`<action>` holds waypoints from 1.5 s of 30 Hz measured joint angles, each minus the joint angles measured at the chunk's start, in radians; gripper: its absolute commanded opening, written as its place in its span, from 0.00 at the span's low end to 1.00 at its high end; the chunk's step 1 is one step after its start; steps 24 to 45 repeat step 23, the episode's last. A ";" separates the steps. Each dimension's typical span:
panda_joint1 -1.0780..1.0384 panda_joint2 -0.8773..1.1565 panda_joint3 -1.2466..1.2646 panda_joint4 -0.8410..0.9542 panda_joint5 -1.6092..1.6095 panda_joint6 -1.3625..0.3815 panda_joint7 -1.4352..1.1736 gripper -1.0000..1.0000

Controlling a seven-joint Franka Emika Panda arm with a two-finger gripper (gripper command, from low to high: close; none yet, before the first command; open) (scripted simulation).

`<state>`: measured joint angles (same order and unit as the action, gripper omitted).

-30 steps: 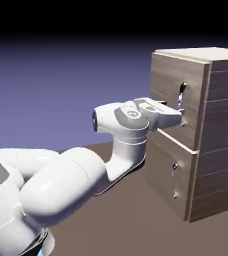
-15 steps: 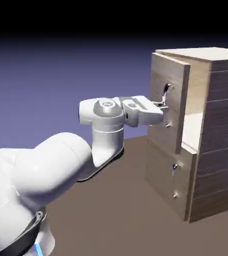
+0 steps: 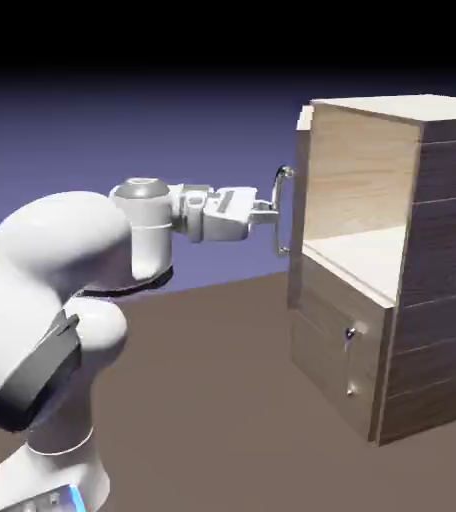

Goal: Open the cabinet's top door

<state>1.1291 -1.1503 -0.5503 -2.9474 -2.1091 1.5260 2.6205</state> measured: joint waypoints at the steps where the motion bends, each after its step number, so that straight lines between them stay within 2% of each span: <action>1: -0.035 0.026 0.036 0.004 0.016 0.018 0.027 0.00; 11: -0.397 0.164 0.252 0.043 0.039 0.342 0.187 0.00; 23: -0.832 0.238 0.505 0.077 0.108 0.731 0.277 0.00; 45: -0.832 0.238 0.505 0.077 0.108 0.731 0.277 0.00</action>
